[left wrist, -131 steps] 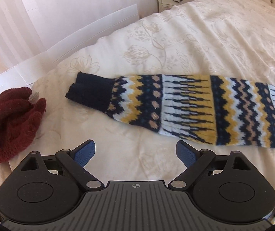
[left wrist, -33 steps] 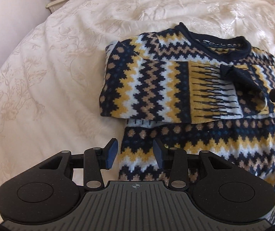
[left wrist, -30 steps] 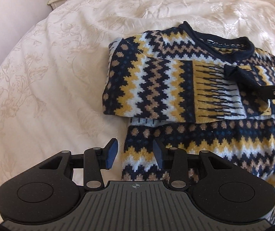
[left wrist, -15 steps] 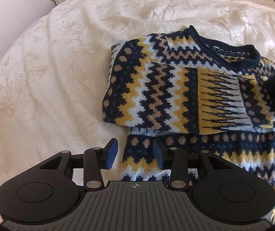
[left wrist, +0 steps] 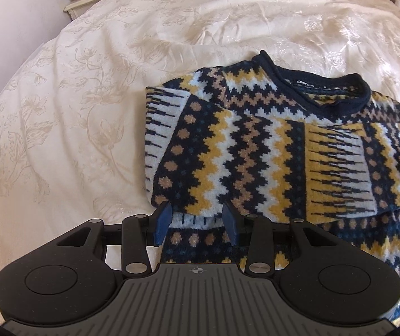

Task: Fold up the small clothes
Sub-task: 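Grasp the folded navy cuff with the right gripper and straighten it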

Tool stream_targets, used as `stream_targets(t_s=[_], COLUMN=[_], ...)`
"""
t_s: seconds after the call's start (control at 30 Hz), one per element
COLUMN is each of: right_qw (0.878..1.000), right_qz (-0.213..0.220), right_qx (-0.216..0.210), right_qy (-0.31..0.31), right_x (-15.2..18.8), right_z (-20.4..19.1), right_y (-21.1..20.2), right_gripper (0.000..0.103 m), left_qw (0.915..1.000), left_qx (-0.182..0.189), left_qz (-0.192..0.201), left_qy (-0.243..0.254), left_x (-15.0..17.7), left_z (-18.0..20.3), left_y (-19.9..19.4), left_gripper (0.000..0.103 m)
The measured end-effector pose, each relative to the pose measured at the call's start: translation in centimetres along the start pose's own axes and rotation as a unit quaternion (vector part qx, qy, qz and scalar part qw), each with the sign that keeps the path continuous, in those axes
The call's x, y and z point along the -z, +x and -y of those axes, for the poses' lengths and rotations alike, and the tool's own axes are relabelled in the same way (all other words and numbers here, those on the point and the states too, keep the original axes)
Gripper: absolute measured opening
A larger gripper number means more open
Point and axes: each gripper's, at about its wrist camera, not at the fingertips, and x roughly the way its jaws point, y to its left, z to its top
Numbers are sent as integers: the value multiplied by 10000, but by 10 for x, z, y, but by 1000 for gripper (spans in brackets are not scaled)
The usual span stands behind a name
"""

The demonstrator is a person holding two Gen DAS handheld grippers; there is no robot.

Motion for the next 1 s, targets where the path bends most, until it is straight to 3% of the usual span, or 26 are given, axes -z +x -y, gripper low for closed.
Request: stream_targets(t_s=[0.1, 0.13, 0.2, 0.3, 0.37, 0.4, 0.53, 0.7, 1.0], right_qw=[9998, 9996, 9993, 9987, 9989, 9991, 9974, 9985, 9968], right_qz=[10, 40, 99, 112, 152, 253, 700, 96, -45], right_qx=[-21, -3, 11, 17, 75, 102, 143, 524, 585], right_qy=[210, 270, 361, 490, 428, 326, -15, 109, 541], right_x=[-2, -3, -4, -7, -8, -9, -10, -4, -6], right_z=[4, 7, 11, 18, 19, 18, 12, 19, 27], right_y=[-1, -1, -2, -1, -2, -7, -24, 3, 13], right_gripper=[29, 37, 42, 42, 26, 11, 11, 11, 13], left_qw=[10000, 9999, 9998, 9996, 9995, 9995, 9992, 9992, 9991], left_qx=[-21, -42, -83, -130, -154, -165, -215, -357, -302], left_qz=[87, 116, 160, 200, 202, 195, 208, -3, -288], left_qy=[39, 51, 77, 138, 190, 209, 261, 180, -99], left_x=[-11, -15, -23, -33, -38, -40, -45, -45, -45], left_z=[1, 1, 1, 3, 3, 3, 2, -3, -16], left_y=[3, 5, 9, 17, 22, 25, 35, 55, 78], left_gripper=[39, 39, 39, 39, 39, 39, 39, 39, 50])
